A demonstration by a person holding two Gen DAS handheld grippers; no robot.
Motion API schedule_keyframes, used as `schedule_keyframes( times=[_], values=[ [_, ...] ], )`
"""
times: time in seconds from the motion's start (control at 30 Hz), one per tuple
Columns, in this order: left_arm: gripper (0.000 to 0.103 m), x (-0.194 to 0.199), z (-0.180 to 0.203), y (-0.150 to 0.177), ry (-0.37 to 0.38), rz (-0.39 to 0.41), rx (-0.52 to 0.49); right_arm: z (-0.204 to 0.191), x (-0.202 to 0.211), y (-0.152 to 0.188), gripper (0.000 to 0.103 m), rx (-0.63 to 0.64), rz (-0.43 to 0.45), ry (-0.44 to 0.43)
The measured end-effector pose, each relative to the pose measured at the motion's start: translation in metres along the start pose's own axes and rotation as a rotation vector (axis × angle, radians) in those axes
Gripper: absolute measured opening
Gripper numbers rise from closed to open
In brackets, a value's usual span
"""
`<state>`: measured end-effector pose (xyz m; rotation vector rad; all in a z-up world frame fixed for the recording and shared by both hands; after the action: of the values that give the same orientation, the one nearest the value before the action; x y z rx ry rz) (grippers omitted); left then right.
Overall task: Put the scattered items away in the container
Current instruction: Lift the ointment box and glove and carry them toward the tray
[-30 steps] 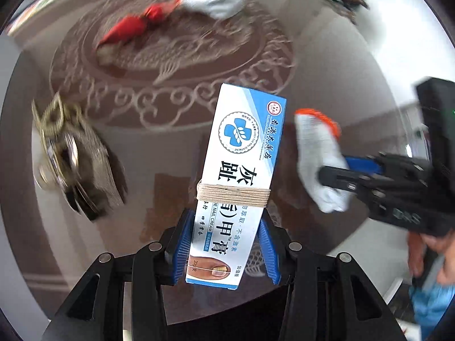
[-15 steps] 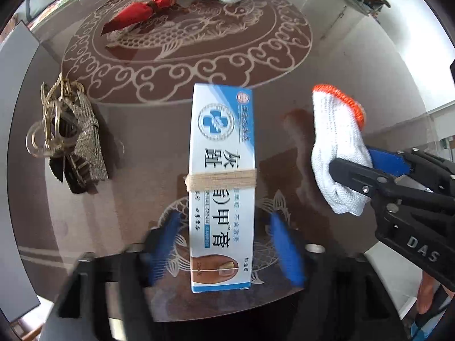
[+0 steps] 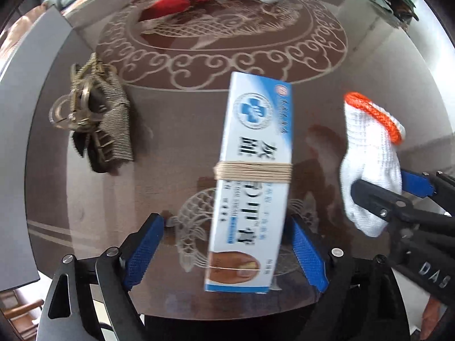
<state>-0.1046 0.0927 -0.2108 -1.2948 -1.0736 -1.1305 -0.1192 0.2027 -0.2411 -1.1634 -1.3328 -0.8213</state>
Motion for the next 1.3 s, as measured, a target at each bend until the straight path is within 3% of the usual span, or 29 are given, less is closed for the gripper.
schedule_keyframes(
  times=[0.2, 0.27, 0.3, 0.67, 0.93, 1.0, 1.1, 1.3],
  values=[
    [0.092, 0.006, 0.009, -0.003, -0.065, 0.045, -0.006, 0.002, 0.0, -0.001, 0.055, -0.035, -0.015, 0.005],
    [0.103, 0.007, 0.011, -0.002, -0.101, 0.068, -0.008, 0.004, 0.0, 0.001, 0.055, -0.05, -0.005, 0.006],
    [0.103, 0.007, 0.011, -0.001, -0.104, 0.075, -0.003, 0.004, 0.001, 0.002, 0.055, -0.058, 0.004, 0.008],
    [0.103, 0.023, 0.01, 0.008, 0.01, 0.097, 0.108, 0.006, 0.006, 0.011, 0.06, -0.099, 0.076, 0.008],
    [0.103, 0.032, 0.018, 0.028, 0.021, 0.131, 0.108, 0.009, 0.01, 0.02, 0.061, -0.058, 0.168, -0.003],
    [0.103, 0.032, 0.017, 0.034, 0.02, 0.122, 0.105, 0.01, 0.01, 0.022, 0.06, -0.022, 0.17, -0.004],
    [0.103, 0.017, 0.021, 0.06, 0.018, 0.066, 0.081, 0.015, 0.01, 0.03, 0.06, 0.059, 0.123, 0.089],
    [0.103, 0.018, 0.033, 0.07, 0.007, -0.026, 0.06, 0.034, 0.027, 0.042, 0.06, 0.078, 0.201, 0.085]
  ],
)
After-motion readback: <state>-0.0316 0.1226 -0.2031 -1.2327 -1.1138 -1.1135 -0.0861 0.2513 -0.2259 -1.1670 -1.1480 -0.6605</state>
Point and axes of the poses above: each gripper's, at about its wrist camera, not at the fingertips, and x roughly against the way its jaws point, z to its right, y to its underside, the point moved 6 cm from there along -x, roughly the way its jaws point, and after that the axes turned 11 degrees about x, right-handed, at the moved point
